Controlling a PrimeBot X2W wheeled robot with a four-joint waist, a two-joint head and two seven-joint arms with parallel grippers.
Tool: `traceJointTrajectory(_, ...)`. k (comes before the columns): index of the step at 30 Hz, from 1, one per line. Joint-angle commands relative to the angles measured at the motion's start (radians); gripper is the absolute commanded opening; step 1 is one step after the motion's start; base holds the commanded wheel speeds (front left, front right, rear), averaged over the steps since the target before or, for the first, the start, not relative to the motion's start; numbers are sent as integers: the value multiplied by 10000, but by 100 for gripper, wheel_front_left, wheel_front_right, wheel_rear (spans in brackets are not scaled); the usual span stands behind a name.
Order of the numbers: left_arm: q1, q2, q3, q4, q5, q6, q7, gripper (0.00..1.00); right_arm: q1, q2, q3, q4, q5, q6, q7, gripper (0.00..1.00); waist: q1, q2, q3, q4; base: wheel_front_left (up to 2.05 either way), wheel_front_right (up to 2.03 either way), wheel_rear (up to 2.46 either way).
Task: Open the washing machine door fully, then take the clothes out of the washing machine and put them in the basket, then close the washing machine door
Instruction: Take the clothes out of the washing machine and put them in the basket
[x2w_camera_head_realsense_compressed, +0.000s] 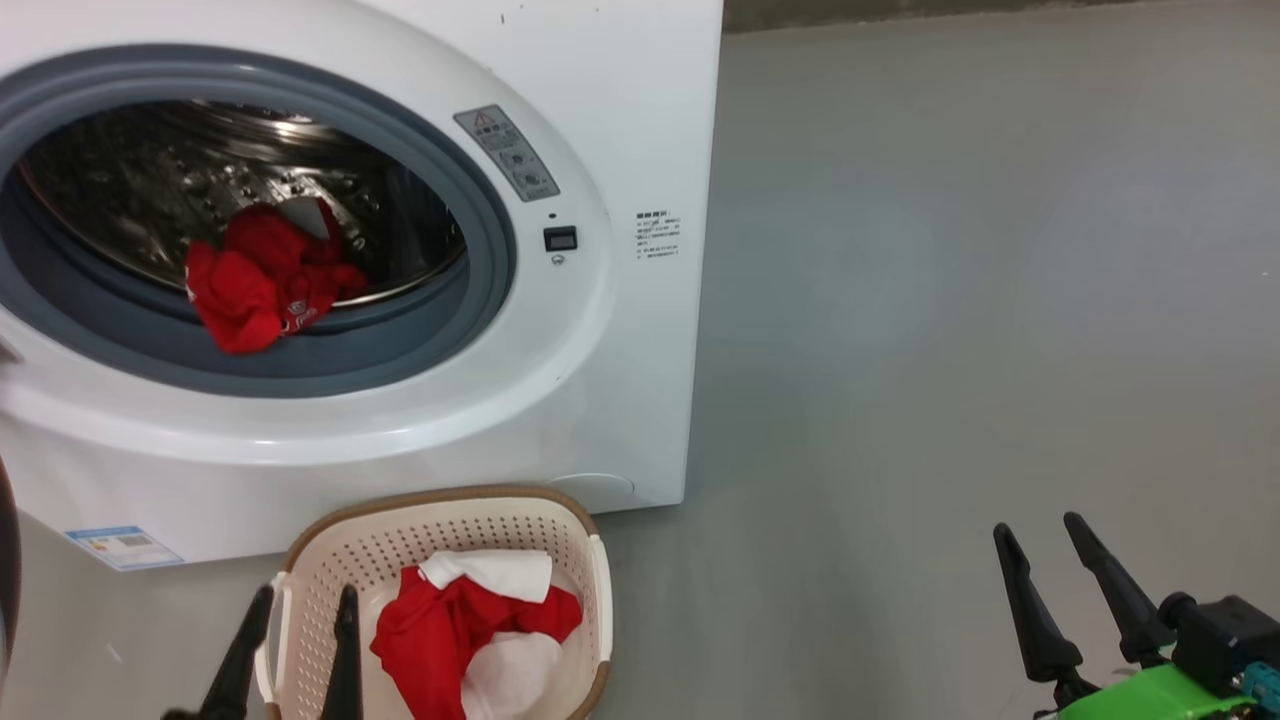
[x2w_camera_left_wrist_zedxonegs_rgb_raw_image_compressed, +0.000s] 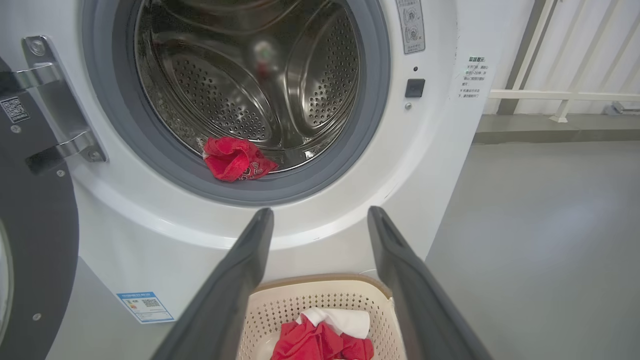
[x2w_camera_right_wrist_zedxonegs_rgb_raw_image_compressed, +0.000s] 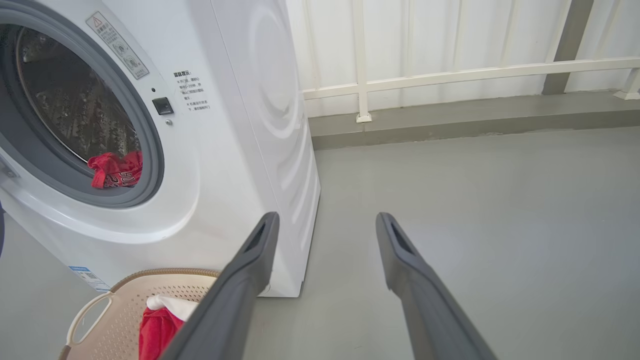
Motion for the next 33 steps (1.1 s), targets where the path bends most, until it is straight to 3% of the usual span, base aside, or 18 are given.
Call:
traceJointTrajectory(1,-707,76,314,16,132,73,-80,100,-458,-132,167,-280,-1,62,-65,100,0,-1,210,35,0,0,0)
traceJointTrajectory(11,-4000,571,468,2650,404,324,-80,100,-1210,137,234,-434,18,62,-65,100,0,-1,1510,-63,0,0,0)
traceJointTrajectory(21,-7583,1488,581,5443,534,570,-80,100,-2113,430,374,-547,71,62,-65,100,0,-1,3016,-420,0,0,0)
traceJointTrajectory(33,-10396,2530,474,8001,819,948,-80,100,-2837,660,613,-560,152,62,-65,100,0,-1,4158,-976,0,0,0)
